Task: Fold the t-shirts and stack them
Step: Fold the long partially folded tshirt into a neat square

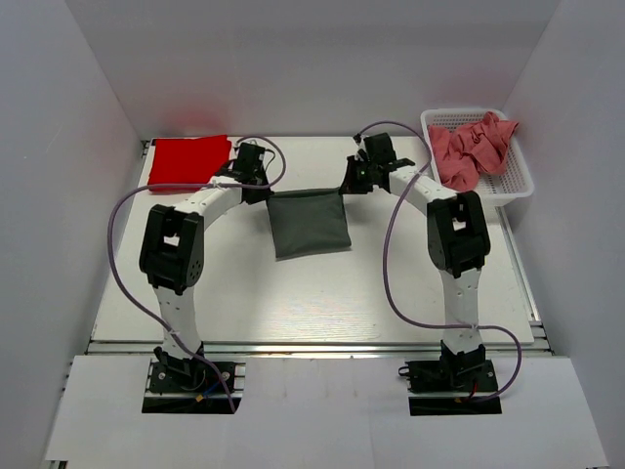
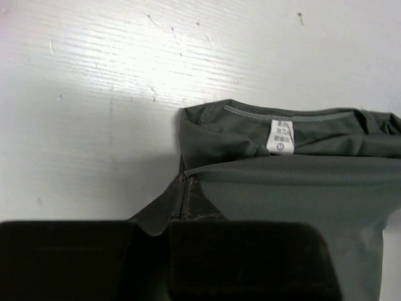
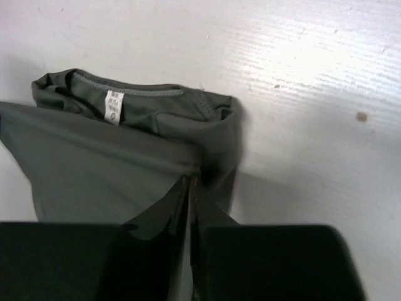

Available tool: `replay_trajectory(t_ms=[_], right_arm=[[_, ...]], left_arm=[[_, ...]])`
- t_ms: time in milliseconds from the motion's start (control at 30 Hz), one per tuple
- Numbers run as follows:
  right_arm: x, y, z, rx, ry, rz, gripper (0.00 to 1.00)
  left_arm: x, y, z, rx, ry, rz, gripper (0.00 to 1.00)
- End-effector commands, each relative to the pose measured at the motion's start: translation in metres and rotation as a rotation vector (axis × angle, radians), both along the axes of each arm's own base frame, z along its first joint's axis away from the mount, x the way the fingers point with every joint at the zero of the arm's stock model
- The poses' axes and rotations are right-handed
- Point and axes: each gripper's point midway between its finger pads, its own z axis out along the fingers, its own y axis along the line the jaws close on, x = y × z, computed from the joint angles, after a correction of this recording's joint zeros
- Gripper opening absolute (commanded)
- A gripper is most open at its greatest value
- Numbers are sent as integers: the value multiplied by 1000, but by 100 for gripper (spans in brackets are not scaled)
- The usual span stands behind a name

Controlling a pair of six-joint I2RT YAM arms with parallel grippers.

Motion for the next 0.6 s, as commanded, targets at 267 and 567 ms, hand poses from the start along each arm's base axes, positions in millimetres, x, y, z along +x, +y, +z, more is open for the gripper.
replay_trajectory(t_ms=[267, 567], right_arm=[[32, -2, 66, 37, -155, 70, 74], [-29, 18, 87, 165, -176, 177, 89]], left_arm=[[29, 19, 44, -1, -85, -5, 100], [-2, -20, 65, -162, -163, -210, 100]])
